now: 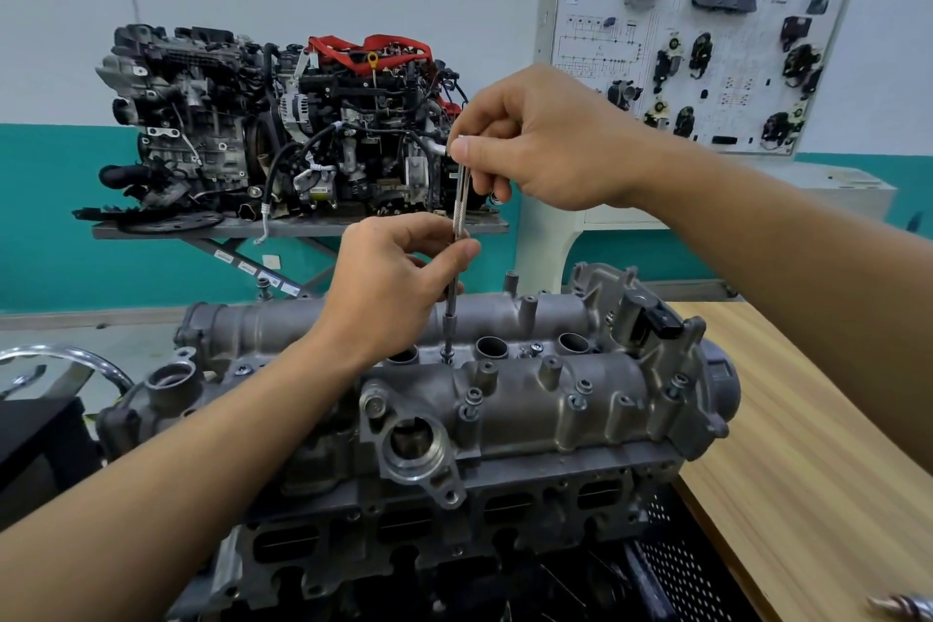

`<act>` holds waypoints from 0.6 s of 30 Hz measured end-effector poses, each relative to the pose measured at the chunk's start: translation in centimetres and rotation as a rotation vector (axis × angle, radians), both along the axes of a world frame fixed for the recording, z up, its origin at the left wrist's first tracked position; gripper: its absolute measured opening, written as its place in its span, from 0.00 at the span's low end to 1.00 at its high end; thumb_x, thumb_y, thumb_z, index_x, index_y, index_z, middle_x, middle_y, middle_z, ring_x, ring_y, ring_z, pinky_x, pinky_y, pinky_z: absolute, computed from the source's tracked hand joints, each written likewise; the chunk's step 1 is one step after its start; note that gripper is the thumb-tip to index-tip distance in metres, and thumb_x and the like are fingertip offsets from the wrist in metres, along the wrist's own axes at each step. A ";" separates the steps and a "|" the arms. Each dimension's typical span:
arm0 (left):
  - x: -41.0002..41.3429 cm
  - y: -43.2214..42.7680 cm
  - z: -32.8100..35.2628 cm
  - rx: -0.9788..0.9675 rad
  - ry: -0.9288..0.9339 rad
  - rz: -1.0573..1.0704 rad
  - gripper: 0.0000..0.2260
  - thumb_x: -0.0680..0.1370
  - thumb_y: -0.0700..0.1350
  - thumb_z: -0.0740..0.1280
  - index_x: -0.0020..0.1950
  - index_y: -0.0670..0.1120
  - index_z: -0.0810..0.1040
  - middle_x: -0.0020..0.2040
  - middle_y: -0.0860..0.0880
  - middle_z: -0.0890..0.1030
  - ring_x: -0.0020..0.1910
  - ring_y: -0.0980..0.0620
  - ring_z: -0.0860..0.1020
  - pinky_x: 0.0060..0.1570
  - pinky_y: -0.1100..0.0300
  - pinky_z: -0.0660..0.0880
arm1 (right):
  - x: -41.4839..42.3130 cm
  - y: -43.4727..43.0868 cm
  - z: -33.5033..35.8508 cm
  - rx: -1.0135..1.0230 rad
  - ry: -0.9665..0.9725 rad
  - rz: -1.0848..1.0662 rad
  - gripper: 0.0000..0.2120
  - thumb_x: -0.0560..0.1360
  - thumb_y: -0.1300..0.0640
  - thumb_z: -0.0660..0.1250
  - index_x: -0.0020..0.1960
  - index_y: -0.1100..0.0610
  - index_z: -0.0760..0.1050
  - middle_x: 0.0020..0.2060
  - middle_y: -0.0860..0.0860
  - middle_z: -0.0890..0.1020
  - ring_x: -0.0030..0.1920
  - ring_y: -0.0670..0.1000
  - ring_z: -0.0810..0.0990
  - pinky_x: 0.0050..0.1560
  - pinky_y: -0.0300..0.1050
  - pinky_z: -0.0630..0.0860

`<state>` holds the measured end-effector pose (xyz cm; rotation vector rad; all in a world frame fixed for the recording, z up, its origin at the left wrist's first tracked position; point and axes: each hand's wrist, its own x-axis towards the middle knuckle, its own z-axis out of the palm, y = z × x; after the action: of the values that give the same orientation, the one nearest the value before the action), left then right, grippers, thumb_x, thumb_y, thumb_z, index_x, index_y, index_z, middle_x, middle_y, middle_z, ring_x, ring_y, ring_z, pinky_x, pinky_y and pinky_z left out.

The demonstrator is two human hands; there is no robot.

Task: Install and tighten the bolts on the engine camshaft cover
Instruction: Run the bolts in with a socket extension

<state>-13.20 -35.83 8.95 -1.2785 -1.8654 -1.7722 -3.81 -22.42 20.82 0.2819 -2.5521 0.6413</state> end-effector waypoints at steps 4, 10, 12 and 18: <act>0.0 0.1 0.0 -0.010 0.004 -0.003 0.01 0.77 0.41 0.73 0.47 0.45 0.84 0.38 0.45 0.86 0.36 0.47 0.85 0.37 0.58 0.82 | -0.4 0.1 0.1 0.017 0.004 -0.013 0.07 0.80 0.58 0.67 0.44 0.57 0.80 0.30 0.49 0.84 0.28 0.45 0.80 0.30 0.32 0.73; -0.2 -0.3 -0.3 -0.094 0.025 0.052 0.07 0.77 0.42 0.74 0.53 0.43 0.84 0.42 0.48 0.86 0.42 0.51 0.85 0.51 0.49 0.82 | -0.8 0.2 0.3 0.054 0.008 -0.040 0.09 0.79 0.57 0.67 0.43 0.59 0.81 0.29 0.50 0.84 0.28 0.46 0.81 0.33 0.36 0.77; -0.1 -0.4 -0.3 -0.108 0.010 0.075 0.08 0.75 0.43 0.76 0.52 0.43 0.84 0.41 0.48 0.86 0.41 0.49 0.85 0.49 0.47 0.82 | -0.8 0.3 0.4 0.059 0.009 -0.046 0.09 0.79 0.57 0.67 0.43 0.59 0.81 0.30 0.51 0.84 0.28 0.45 0.81 0.33 0.36 0.78; 0.3 -0.6 -0.3 -0.112 0.016 0.115 0.08 0.73 0.44 0.77 0.48 0.41 0.84 0.39 0.47 0.86 0.38 0.49 0.85 0.45 0.47 0.83 | -0.8 0.6 0.2 0.044 0.016 -0.037 0.08 0.79 0.57 0.68 0.44 0.59 0.81 0.30 0.50 0.84 0.28 0.45 0.81 0.33 0.36 0.77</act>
<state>-12.94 -36.40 8.65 -1.1934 -2.0117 -1.6153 -4.64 -21.83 20.99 0.2532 -2.5519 0.5672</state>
